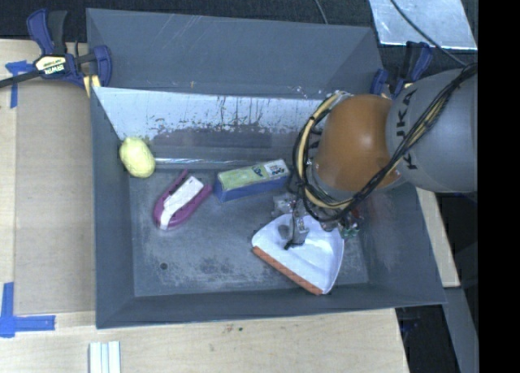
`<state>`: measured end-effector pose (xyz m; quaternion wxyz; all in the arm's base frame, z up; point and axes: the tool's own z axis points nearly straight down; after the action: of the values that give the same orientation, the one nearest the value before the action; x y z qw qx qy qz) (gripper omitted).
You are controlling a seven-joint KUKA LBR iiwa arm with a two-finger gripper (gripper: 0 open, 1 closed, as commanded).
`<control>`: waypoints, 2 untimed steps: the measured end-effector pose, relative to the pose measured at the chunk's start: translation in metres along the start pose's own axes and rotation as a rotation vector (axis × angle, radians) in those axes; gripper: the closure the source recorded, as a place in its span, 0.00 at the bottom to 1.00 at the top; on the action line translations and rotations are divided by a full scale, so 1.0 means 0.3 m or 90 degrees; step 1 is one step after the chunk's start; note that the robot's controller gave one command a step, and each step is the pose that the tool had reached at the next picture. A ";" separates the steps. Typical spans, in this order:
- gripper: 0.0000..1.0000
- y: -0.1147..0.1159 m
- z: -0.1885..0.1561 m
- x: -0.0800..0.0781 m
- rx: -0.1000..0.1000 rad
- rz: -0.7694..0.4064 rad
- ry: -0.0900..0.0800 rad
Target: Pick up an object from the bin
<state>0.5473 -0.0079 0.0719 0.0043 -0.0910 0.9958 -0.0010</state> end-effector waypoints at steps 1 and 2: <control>1.00 0.000 0.000 0.000 0.000 0.000 0.000; 1.00 0.012 -0.093 0.105 0.000 -0.152 -0.001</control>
Offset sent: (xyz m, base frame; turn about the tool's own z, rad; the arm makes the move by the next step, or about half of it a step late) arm -0.0345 -0.0024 0.0293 -0.2576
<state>0.5156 -0.0101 0.0995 0.0048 -0.2091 0.9779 -0.0015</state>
